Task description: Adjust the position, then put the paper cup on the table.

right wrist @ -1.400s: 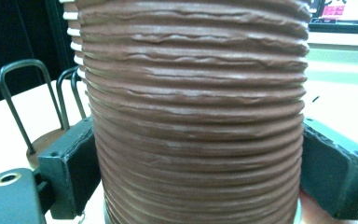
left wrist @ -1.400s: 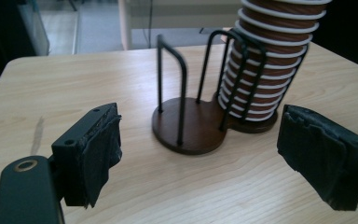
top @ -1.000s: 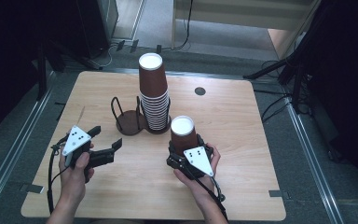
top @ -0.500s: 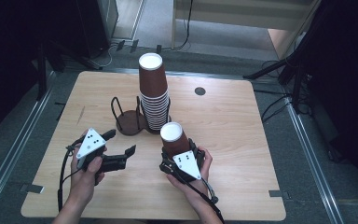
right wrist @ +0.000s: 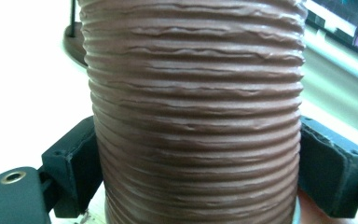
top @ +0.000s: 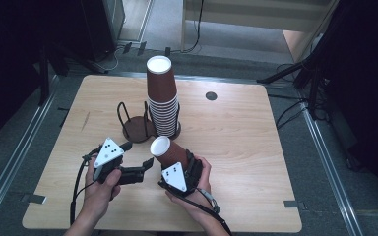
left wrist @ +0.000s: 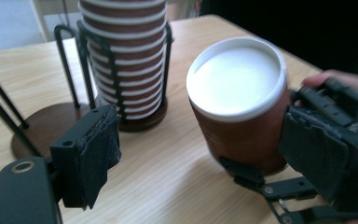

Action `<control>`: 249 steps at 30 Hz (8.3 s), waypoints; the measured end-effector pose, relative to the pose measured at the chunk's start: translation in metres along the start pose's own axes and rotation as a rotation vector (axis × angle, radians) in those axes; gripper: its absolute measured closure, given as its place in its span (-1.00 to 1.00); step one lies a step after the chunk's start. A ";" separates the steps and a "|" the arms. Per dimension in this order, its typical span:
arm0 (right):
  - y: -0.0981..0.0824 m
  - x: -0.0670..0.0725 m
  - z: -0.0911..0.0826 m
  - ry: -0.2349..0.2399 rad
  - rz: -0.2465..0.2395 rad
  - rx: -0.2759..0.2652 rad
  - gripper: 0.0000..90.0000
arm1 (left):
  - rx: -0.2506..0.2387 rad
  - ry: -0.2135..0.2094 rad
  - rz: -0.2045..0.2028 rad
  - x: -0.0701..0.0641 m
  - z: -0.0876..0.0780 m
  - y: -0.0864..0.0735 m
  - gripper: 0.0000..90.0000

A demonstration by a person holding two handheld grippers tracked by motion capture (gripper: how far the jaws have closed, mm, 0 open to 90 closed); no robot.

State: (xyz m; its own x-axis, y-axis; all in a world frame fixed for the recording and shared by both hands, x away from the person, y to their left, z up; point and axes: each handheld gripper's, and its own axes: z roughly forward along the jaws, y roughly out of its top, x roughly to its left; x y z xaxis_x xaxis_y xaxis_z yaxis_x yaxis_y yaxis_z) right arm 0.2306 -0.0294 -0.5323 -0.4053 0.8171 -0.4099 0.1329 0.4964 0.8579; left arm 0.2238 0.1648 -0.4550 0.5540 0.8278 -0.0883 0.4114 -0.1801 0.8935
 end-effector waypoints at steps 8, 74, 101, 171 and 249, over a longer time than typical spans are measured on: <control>0.001 0.001 -0.005 0.010 -0.019 -0.020 -0.74 | 0.014 -0.040 -0.015 0.001 -0.005 0.002 -0.70; -0.004 0.024 -0.018 0.051 -0.262 -0.223 -0.80 | 0.178 -0.250 0.005 -0.004 0.001 0.009 -0.51; 0.014 0.000 -0.034 0.094 -0.091 -0.256 -1.00 | -0.067 -0.074 -0.007 0.010 -0.016 0.011 -0.48; 0.047 -0.059 -0.039 0.246 1.314 0.001 -1.00 | -0.398 -0.016 -0.020 0.006 0.002 -0.006 -0.48; 0.043 -0.064 0.019 0.597 2.028 0.263 -0.78 | -0.391 -0.091 0.034 -0.011 0.015 -0.016 -0.50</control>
State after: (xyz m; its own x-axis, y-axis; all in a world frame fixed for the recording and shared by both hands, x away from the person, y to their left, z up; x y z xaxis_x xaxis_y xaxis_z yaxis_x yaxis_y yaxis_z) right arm 0.2797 -0.0544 -0.4750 0.2678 -0.0044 0.9635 0.7151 -0.6692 -0.2018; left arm 0.2216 0.1505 -0.4745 0.6318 0.7711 -0.0788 0.0950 0.0238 0.9952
